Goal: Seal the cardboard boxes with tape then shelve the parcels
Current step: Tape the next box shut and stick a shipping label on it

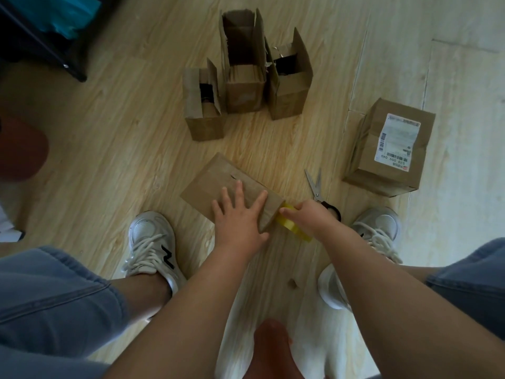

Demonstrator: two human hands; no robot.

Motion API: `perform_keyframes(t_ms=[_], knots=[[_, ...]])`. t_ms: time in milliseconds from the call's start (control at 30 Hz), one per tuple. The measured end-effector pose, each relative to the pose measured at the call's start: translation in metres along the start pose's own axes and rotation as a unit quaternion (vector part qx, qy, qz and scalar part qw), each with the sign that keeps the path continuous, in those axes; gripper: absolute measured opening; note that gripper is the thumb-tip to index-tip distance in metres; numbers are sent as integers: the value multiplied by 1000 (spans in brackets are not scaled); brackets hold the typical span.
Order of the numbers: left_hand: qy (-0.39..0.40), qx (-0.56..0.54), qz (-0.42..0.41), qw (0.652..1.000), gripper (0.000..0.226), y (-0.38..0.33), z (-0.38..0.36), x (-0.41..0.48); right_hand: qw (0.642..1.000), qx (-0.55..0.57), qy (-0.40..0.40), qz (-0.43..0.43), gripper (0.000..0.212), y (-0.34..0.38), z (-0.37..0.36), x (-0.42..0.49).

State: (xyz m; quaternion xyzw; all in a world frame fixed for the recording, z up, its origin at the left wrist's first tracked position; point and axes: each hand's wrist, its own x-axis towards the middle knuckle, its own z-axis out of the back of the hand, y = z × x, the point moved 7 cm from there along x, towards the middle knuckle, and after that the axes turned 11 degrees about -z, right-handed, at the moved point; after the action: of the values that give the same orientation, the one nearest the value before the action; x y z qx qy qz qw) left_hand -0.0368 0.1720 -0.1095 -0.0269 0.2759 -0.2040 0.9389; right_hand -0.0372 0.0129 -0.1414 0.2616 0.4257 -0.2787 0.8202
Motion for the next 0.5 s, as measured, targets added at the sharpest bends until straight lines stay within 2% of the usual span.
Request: perform_keyframes(t_ms=[100,267,367,500], knots=[[21,-10,17,1000,101,3,-5,0,1000,13,-5,0,43,-3,-1,-1],[2,-41,6,999,99,13,6,0,999,38,2,12,48,-1,6,-12],[-12,-96,5,995,98,25,25,-3,994,100,-14,39,44,10,25,-24],[-39,-206,15,978,98,41,56,-7,983,152,-52,86,51,32,56,-56]])
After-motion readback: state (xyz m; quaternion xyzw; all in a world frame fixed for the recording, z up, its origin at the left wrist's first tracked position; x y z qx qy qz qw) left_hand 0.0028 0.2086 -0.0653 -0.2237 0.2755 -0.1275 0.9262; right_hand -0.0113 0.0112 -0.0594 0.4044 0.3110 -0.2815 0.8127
